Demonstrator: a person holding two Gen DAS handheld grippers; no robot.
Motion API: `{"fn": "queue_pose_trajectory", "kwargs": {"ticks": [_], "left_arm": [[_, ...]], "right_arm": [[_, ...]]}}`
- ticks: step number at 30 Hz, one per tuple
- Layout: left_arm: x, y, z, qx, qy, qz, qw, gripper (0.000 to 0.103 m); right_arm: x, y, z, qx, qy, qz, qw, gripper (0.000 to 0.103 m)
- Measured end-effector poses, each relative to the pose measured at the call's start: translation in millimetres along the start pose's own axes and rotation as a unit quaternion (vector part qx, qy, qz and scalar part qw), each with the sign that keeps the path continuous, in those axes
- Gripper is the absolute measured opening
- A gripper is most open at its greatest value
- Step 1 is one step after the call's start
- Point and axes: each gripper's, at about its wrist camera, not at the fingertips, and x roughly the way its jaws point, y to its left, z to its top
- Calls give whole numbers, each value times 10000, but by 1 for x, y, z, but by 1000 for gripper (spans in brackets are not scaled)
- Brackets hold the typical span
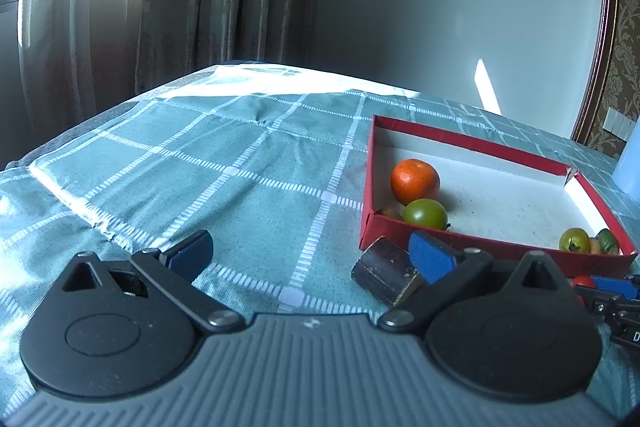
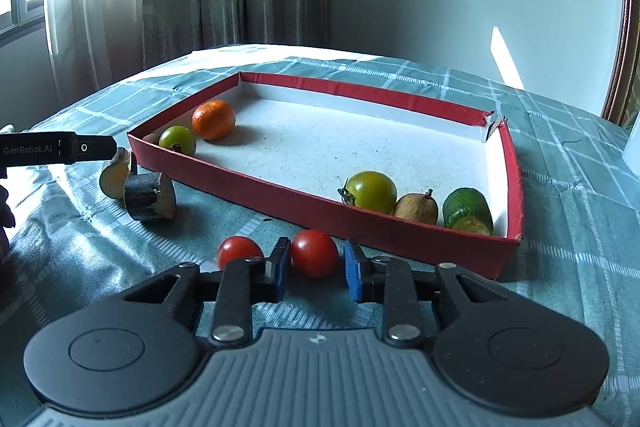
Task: Organize fruits
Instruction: 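Grasp a red cherry tomato on the table with the right gripper, then carry the cherry tomato into the box and open the right gripper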
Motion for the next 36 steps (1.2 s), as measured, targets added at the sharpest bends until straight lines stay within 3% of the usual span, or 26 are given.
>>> {"fn": "queue_pose_trajectory", "kwargs": {"ticks": [15,25,36], "left_arm": [[2,-1,-1,24,37,8,10000,103],[2,-3,-1,87,23,45,9999,103],[1,-3,-1,124,-1,77,9999,103]], "right_arm": [[-33,-15,-9,400,-382,35,9985,24],[-37,-39,35,483,-892,-231,9946,24],[22,-78,41,822,-389,-494,9946,24]]}}
